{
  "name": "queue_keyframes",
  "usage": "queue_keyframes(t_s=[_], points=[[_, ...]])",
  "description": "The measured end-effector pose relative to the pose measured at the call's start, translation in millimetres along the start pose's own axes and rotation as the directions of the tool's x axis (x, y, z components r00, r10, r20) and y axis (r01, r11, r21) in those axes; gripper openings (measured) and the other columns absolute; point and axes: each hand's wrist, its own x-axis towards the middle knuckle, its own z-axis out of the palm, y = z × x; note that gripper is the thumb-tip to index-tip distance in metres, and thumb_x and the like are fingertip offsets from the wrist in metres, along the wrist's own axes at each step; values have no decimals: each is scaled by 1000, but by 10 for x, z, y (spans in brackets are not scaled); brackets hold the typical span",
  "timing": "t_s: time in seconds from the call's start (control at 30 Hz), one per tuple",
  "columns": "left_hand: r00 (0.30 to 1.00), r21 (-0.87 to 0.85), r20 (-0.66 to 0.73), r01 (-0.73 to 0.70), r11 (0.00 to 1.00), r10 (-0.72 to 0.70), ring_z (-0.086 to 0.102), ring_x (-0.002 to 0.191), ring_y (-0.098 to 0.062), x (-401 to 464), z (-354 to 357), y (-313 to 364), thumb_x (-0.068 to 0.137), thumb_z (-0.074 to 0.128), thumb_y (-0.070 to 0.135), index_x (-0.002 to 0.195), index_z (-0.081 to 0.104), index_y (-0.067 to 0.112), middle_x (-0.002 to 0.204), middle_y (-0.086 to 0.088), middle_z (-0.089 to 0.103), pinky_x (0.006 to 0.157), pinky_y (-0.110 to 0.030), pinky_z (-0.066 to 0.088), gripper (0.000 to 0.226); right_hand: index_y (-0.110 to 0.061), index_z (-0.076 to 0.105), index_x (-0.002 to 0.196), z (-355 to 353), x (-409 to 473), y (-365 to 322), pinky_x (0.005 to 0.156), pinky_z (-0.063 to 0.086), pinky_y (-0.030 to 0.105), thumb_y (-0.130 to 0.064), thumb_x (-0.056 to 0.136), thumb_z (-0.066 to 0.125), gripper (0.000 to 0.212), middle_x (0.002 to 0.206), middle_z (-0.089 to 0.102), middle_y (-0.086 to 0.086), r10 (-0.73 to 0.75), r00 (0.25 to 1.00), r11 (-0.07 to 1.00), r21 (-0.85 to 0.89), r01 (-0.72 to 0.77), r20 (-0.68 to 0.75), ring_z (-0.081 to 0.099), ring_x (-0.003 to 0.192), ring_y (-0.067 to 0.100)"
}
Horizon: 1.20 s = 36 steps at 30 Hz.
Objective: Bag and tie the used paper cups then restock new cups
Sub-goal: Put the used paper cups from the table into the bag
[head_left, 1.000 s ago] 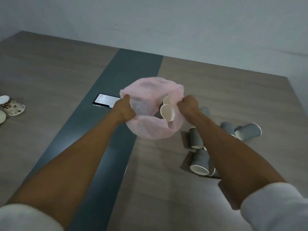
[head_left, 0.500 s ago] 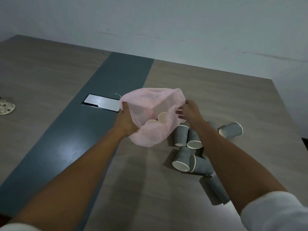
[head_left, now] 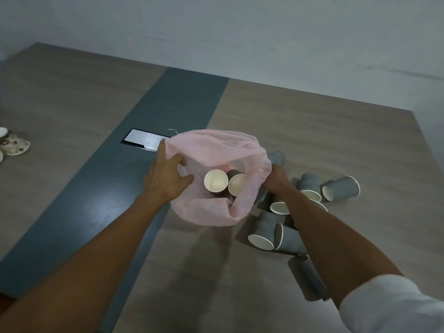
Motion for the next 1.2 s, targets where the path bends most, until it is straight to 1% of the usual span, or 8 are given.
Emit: queue_keyframes(t_s=[0.1,0.23,0.4,0.5,0.6,0.9,1.1,1.2], points=[[985,146,-59,-150,978,160,32,142,-30,63,-88,74,81,81,35,85,70,31,168,9,3,91,-49,52,13,9,71,87,-202,48,-84,66,49,37,-8,87,63,19,80,67,17,145,988,966,222,-131,-48,56,74,22],[963,269,51,-267,925,263,62,109,-34,369,-211,158,87,69,13,135,58,37,169,9,0,76,-39,52,55,2,71,81,-547,3,-269,60,42,32,-14,87,59,21,71,61,11,247,928,948,268,-172,-278,54,68,23],[945,87,135,-310,947,297,61,113,-35,611,-249,275,81,69,14,146,36,18,158,9,22,87,-49,55,73,-10,56,77,-812,-339,-725,65,37,33,-18,86,51,12,80,50,7,101,712,886,389,254,-695,46,75,19],[926,-51,172,-332,942,336,52,131,-34,694,-244,294,81,69,9,151,32,18,163,5,22,104,-53,49,80,-14,55,70,-593,-616,-1016,54,33,29,-13,77,51,8,64,49,0,-60,819,741,525,420,-571,43,62,18],[895,-131,221,-368,921,388,37,145,-33,781,-259,296,84,69,8,157,25,18,168,1,15,115,-51,39,86,-23,61,70,-110,-741,-1116,56,40,21,-19,74,58,7,63,57,-14,-178,932,859,412,304,-317,49,58,7],[851,-182,345,-354,917,397,25,152,-24,848,-259,193,69,75,19,160,17,27,170,5,2,113,-43,39,108,-7,54,144,336,-263,-937,112,39,36,-4,98,52,46,159,40,11,-69,997,989,-131,72,20,49,137,31],[944,-195,224,-198,960,241,49,129,-33,895,-127,296,78,66,37,156,17,32,153,-7,39,93,-39,45,91,-17,61,88,11,-323,-508,69,45,34,-11,85,43,19,90,68,7,101,815,992,122,-38,-571,63,86,33],[974,-22,128,-184,983,186,52,126,-38,872,-94,367,89,52,41,155,22,27,152,-8,43,95,-50,48,74,-10,57,127,-19,-268,24,94,49,39,-17,89,57,38,124,63,19,255,953,965,-20,-262,-164,59,115,38]])
